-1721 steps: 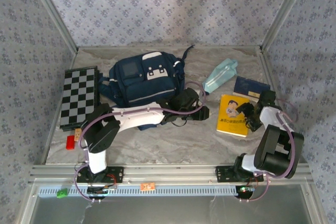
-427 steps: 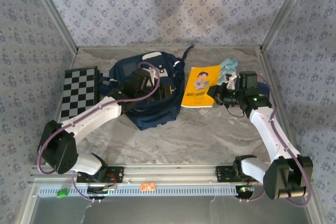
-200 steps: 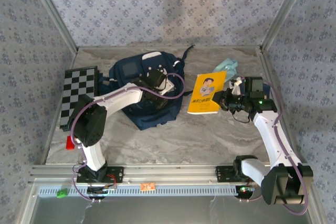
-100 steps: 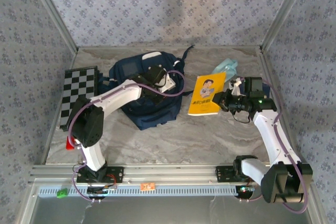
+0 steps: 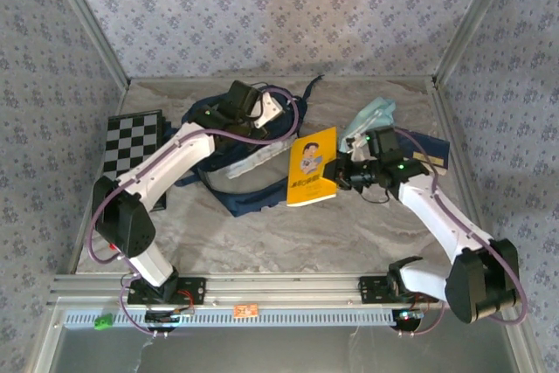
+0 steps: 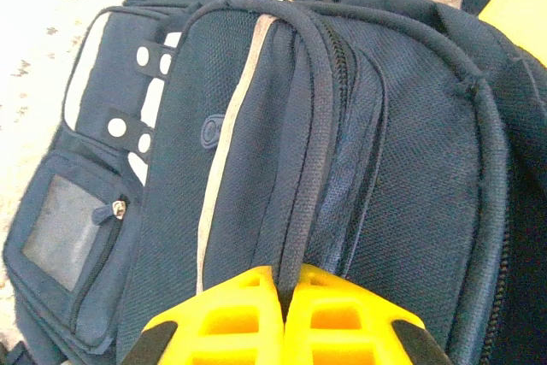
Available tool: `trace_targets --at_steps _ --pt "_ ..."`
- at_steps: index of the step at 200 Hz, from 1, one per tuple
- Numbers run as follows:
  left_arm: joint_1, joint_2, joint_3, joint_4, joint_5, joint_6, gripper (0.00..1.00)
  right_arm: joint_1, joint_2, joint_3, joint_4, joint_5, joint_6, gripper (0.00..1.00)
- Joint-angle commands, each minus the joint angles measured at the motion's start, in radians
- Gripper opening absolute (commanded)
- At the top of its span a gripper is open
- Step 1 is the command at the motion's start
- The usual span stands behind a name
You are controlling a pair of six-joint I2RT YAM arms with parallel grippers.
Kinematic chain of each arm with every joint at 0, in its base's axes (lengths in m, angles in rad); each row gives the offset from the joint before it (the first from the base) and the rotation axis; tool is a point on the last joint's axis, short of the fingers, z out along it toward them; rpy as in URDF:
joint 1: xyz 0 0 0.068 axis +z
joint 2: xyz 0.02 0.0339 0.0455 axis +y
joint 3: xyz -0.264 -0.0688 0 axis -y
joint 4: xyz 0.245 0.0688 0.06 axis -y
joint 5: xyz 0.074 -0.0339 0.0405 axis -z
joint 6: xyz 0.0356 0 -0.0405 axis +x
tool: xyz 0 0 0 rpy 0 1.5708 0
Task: Pack books, pencil case, and school supplies into a backpack
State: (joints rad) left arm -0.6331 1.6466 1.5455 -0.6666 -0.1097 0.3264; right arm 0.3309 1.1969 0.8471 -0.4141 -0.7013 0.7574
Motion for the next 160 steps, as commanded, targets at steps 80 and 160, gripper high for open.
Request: trace_targets --at_steps 80,160 --pt "0.016 -0.104 0.090 0.062 0.058 0.004 0.00 0.248 0.467 0.208 0.606 0.152 0.148 0.01" --pt "0.031 -0.114 0.063 0.078 0.101 0.000 0.00 0.233 0.782 0.337 0.789 0.242 0.204 0.22"
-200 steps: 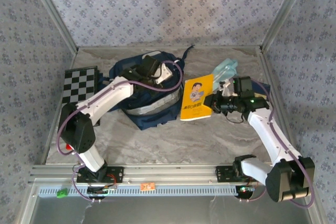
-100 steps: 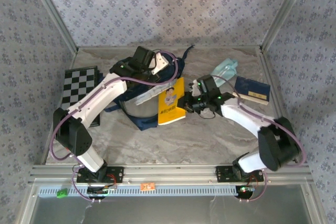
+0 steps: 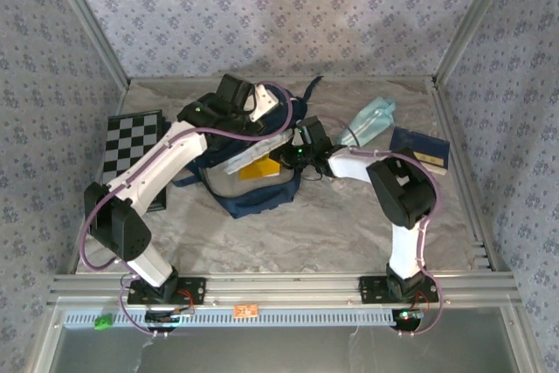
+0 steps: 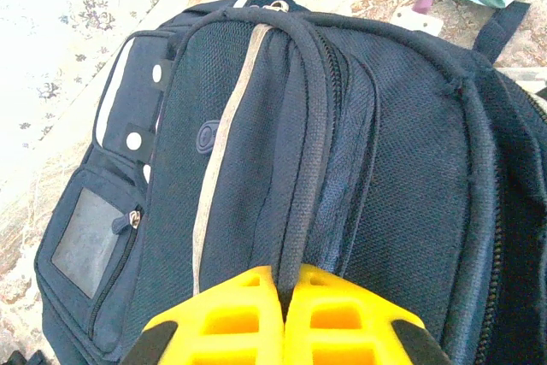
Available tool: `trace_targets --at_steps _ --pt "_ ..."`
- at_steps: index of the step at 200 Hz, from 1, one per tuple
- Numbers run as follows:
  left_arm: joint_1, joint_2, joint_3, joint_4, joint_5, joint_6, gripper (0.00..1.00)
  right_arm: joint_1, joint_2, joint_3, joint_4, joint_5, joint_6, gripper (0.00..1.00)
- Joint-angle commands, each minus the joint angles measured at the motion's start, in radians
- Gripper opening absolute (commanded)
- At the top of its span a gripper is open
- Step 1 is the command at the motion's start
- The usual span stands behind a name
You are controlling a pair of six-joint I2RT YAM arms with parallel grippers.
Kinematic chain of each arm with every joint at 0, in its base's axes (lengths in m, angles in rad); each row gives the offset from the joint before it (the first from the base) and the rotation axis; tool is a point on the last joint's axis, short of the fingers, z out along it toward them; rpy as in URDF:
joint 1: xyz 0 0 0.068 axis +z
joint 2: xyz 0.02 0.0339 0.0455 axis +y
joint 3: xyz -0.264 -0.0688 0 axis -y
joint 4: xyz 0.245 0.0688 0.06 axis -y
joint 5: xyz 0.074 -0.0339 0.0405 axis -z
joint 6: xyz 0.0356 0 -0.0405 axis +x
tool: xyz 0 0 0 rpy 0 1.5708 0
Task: Pack books, pencil case, and school supplies into a backpack
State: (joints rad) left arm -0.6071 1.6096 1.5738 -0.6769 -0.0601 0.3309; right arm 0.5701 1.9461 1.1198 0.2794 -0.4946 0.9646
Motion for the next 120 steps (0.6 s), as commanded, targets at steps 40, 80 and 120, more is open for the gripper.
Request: trace_targets --at_steps 40,80,120 --pt "0.030 -0.095 0.004 0.105 0.067 -0.015 0.00 -0.003 -0.023 0.083 -0.058 0.084 -0.089 0.52" --pt "0.045 -0.109 -0.030 0.122 0.084 -0.021 0.00 0.044 -0.184 0.020 -0.341 0.270 -0.184 0.68" --pt "0.051 -0.103 -0.049 0.134 0.102 -0.027 0.00 0.079 -0.288 -0.036 -0.394 0.298 -0.193 0.65"
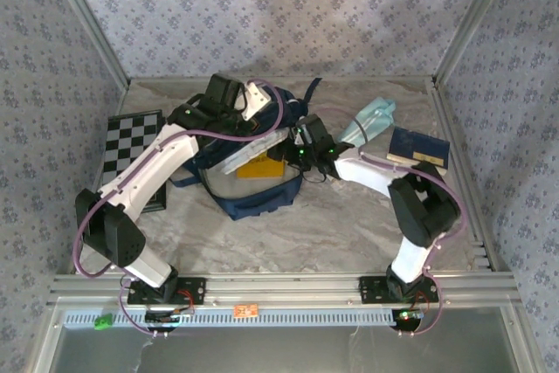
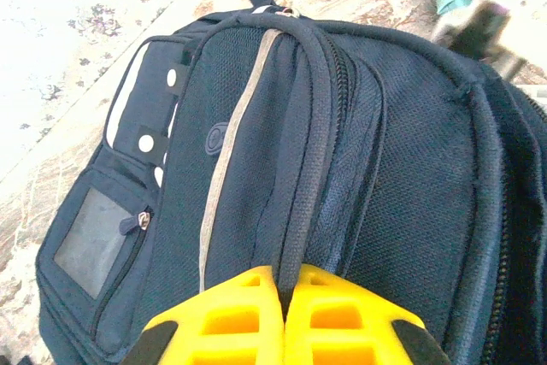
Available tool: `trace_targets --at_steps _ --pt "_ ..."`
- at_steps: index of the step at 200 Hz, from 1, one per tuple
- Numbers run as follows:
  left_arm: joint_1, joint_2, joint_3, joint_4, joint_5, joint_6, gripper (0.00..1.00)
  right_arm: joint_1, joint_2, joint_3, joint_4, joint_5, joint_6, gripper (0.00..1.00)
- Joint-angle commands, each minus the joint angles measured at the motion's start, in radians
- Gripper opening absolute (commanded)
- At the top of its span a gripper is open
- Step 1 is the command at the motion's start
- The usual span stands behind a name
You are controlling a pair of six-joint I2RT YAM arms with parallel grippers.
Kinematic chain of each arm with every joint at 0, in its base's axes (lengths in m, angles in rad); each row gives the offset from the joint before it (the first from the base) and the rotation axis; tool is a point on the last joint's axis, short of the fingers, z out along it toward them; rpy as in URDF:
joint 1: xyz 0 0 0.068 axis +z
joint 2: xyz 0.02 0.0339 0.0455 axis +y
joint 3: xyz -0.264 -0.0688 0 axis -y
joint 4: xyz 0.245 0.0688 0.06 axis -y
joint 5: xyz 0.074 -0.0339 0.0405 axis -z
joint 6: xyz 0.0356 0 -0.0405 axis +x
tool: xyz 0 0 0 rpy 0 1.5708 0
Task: Pack books, pencil case, and school supplies into a backpack
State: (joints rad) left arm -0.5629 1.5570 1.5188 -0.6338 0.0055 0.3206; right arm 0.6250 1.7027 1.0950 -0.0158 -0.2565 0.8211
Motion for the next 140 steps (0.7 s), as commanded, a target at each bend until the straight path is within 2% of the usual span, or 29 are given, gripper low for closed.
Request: trace_targets --at_steps 1,20,42,56,87,122,140 --pt "0.006 -0.050 0.006 0.090 0.036 -0.017 0.00 0.026 -0.045 -0.009 -0.103 0.058 -0.050 0.65" --pt "0.007 -0.048 0.006 0.090 0.039 -0.021 0.00 0.059 -0.031 -0.014 -0.123 0.032 -0.035 0.56" --pt "0.007 -0.048 0.006 0.089 0.040 -0.021 0.00 0.094 0.004 -0.024 -0.117 0.049 -0.019 0.39" --pt "0.007 -0.046 0.004 0.093 0.044 -0.025 0.00 0.113 0.038 -0.022 -0.093 0.032 -0.002 0.32" --pt "0.007 -0.036 0.030 0.075 0.061 -0.021 0.00 0.150 0.102 -0.004 -0.086 0.056 0.002 0.25" --pt "0.006 -0.026 0.057 0.054 0.070 -0.015 0.00 0.145 0.171 0.023 -0.064 0.111 -0.015 0.18" --pt "0.007 -0.033 0.048 0.059 0.088 -0.016 0.00 0.130 0.176 0.013 0.057 0.137 -0.032 0.18"
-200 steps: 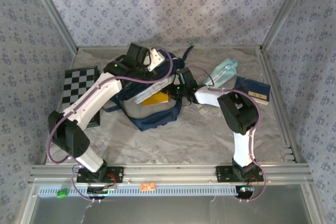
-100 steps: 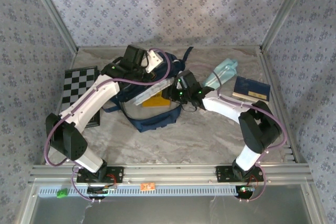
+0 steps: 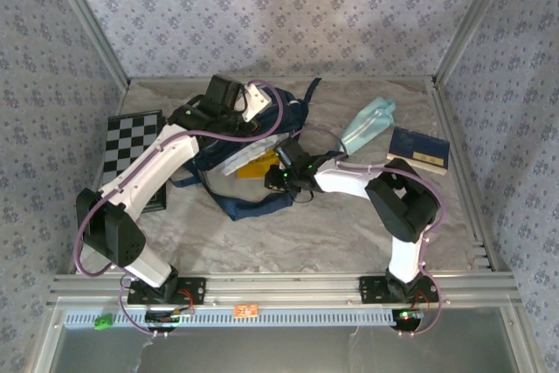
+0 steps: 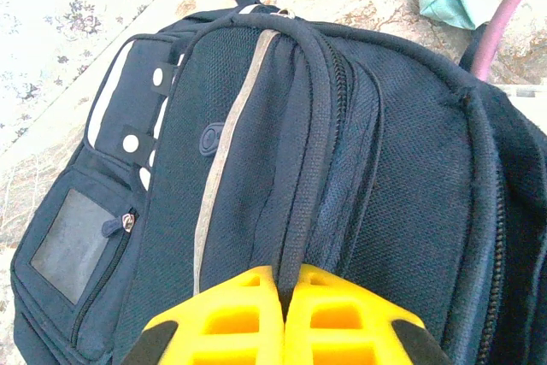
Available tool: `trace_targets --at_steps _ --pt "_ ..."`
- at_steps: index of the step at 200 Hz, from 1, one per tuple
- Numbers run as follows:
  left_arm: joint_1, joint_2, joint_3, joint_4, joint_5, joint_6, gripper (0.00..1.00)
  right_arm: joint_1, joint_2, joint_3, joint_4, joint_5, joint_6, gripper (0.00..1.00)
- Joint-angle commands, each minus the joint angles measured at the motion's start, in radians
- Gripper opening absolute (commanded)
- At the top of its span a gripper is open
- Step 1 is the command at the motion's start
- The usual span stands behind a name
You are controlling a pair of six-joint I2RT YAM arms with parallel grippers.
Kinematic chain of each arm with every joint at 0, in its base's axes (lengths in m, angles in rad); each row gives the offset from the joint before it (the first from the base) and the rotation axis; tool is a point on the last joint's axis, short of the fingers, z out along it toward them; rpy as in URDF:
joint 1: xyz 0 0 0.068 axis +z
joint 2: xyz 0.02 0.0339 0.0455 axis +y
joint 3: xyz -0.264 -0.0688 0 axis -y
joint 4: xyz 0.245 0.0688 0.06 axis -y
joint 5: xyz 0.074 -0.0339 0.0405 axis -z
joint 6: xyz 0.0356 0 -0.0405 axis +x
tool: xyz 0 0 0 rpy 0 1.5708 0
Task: Pack books, pencil case, and school supplies into a backpack
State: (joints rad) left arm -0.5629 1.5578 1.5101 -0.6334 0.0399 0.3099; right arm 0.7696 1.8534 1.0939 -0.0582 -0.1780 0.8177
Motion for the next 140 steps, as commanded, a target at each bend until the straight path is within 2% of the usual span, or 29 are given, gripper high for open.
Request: trace_targets --at_steps 1,24,51,70,103,140 --pt "0.006 -0.034 0.056 0.059 0.055 -0.006 0.00 -0.016 0.026 0.013 0.108 0.058 -0.030 0.18" --pt "0.006 -0.039 0.042 0.072 0.057 -0.012 0.00 -0.042 0.044 0.039 0.227 0.082 -0.037 0.17" --pt "0.007 -0.039 0.043 0.071 0.050 -0.011 0.00 -0.061 0.092 0.090 0.235 0.102 -0.025 0.17" --pt "0.007 -0.038 0.042 0.066 0.041 -0.012 0.00 -0.057 0.068 0.071 0.253 0.108 -0.020 0.17" --pt "0.007 -0.047 0.008 0.066 0.034 -0.025 0.00 -0.031 -0.083 -0.077 0.259 0.097 -0.068 0.24" --pt "0.005 -0.057 -0.080 0.106 0.064 -0.090 0.00 -0.037 -0.344 -0.218 0.044 0.207 -0.098 0.42"
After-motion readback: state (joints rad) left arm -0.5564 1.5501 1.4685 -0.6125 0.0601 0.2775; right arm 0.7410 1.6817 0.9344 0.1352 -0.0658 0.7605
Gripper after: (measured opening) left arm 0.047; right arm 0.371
